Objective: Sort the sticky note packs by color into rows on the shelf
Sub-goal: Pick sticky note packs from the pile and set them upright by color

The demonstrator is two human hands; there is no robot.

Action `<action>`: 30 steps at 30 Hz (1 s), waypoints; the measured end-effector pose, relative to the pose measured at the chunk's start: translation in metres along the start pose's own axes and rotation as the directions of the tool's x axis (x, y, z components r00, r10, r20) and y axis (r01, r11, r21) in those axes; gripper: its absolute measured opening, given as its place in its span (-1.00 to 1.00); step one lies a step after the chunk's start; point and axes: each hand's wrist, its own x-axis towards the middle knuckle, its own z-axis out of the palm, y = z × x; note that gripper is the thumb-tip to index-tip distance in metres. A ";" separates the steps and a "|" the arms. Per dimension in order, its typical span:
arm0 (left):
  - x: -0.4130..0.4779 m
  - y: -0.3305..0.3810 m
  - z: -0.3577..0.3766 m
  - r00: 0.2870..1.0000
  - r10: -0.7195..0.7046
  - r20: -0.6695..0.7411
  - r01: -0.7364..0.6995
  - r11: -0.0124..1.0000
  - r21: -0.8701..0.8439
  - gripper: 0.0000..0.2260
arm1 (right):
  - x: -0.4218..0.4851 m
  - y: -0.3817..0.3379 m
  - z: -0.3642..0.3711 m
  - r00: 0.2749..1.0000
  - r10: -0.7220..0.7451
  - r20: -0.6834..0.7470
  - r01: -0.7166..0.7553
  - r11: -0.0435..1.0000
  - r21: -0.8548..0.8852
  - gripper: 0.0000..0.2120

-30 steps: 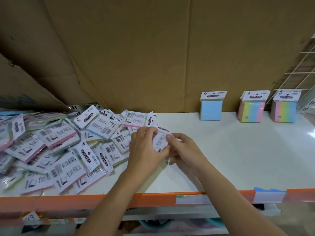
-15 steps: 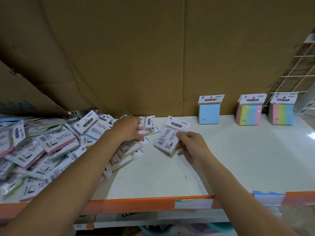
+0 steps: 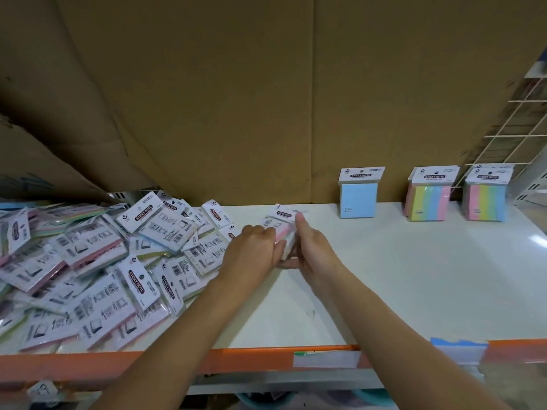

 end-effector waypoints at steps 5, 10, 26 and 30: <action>-0.022 -0.017 0.000 1.000 0.015 -0.019 -0.022 0.890 -0.456 -0.73 | 0.007 -0.012 0.012 0.993 -0.020 -0.114 -0.003 0.979 -0.202 -0.81; -0.018 -0.052 -0.006 0.993 -0.089 0.079 0.098 0.988 -0.119 -0.47 | 0.009 -0.009 0.006 0.986 -0.020 -0.165 -0.027 0.959 -0.280 -0.89; -0.012 -0.070 -0.008 0.942 -0.293 0.165 0.324 0.921 -0.216 -0.41 | -0.011 0.006 -0.014 0.979 -0.134 -0.156 0.090 0.961 -0.262 -0.83; -0.020 -0.049 -0.011 0.926 -0.340 0.167 0.376 0.771 -0.515 -0.45 | -0.017 0.008 -0.011 0.980 -0.140 -0.142 0.099 0.959 -0.264 -0.81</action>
